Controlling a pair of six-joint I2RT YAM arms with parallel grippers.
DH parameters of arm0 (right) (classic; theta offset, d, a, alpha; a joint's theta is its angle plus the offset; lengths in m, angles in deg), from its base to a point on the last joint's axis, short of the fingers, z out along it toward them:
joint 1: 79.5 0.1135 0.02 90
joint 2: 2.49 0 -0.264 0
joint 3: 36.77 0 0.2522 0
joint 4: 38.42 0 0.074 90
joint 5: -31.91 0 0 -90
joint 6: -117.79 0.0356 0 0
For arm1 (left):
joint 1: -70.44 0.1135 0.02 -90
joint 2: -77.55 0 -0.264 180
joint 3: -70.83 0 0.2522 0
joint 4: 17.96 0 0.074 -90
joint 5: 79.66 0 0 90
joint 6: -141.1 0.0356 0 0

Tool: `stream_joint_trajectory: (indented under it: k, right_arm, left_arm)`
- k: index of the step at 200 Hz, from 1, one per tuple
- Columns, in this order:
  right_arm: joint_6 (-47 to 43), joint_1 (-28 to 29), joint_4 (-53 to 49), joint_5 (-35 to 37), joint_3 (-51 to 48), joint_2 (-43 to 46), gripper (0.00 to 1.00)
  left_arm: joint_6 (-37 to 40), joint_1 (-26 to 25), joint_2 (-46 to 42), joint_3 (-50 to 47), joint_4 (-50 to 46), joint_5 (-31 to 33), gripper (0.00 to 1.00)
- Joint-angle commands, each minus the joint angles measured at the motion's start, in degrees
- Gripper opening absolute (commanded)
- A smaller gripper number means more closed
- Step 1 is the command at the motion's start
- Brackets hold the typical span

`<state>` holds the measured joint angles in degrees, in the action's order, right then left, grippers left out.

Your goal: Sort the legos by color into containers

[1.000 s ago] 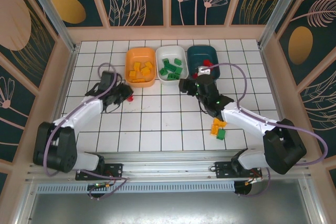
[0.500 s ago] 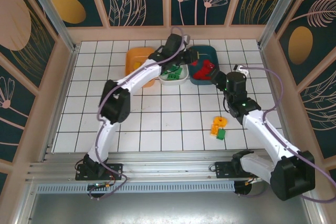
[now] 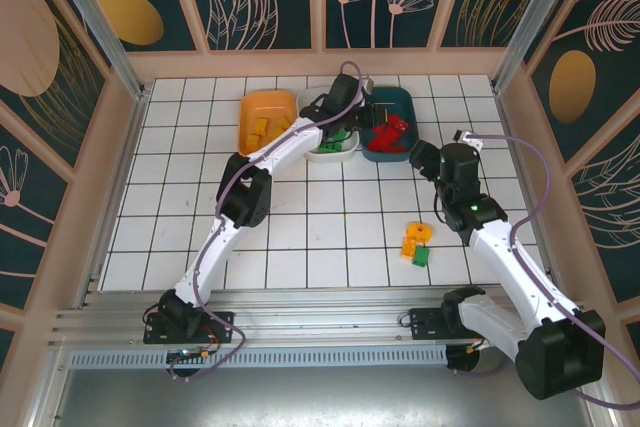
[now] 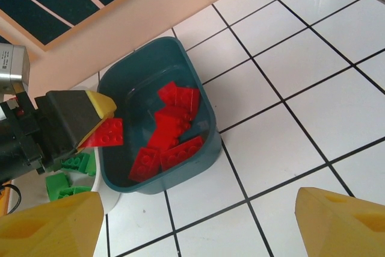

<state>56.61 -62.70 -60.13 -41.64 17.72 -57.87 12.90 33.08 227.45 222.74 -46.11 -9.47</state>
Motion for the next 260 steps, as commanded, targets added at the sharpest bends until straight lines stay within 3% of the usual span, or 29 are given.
stream_joint_trajectory:
  k: [1, 42, 81, 97, 116, 139, 180, 219, 260]
  right_arm:
    - [-1.05, -0.45, -1.57, -0.07, -0.04, 1.19, 0.85]
    - [-0.72, -0.39, -3.80, 0.01, 0.33, 1.49, 0.86]
    - [2.51, -0.06, -9.35, 1.35, 1.39, 1.10, 0.87]
    - [4.31, 0.03, -13.35, 1.57, 2.17, 0.08, 0.87]
    - [5.58, 0.32, -18.47, 0.80, 3.44, -1.42, 0.87]
    - [6.86, 0.43, -22.94, -0.52, 3.96, -3.42, 0.89]
    - [12.06, 0.59, -27.59, -7.06, 1.77, -7.46, 0.89]
    - [14.11, 1.52, -29.89, -8.45, -1.29, -9.93, 0.89]
    - [14.36, 3.59, -31.67, -8.90, -2.28, -13.36, 0.90]
  left_arm:
    - [-0.93, 0.09, 1.40, 2.83, 2.48, -1.42, 0.29]
    - [-0.65, -0.02, 0.75, 3.45, 2.76, -1.28, 0.70]
    - [2.39, -0.04, -5.67, 0.32, 1.29, -0.52, 0.71]
    - [3.73, 0.00, -15.56, -11.41, 5.20, 2.14, 0.71]
    - [2.67, -0.13, -32.08, -36.47, 18.50, 6.70, 0.75]
    - [0.87, -0.04, -47.77, -58.63, 27.61, 10.98, 0.78]
    - [-2.31, 0.01, -65.75, -87.75, 34.06, 15.42, 0.83]
    - [-4.69, -0.07, -78.08, -103.61, 33.29, 20.45, 0.87]
    - [-3.23, 0.01, -82.73, -106.58, 29.66, 22.73, 0.89]
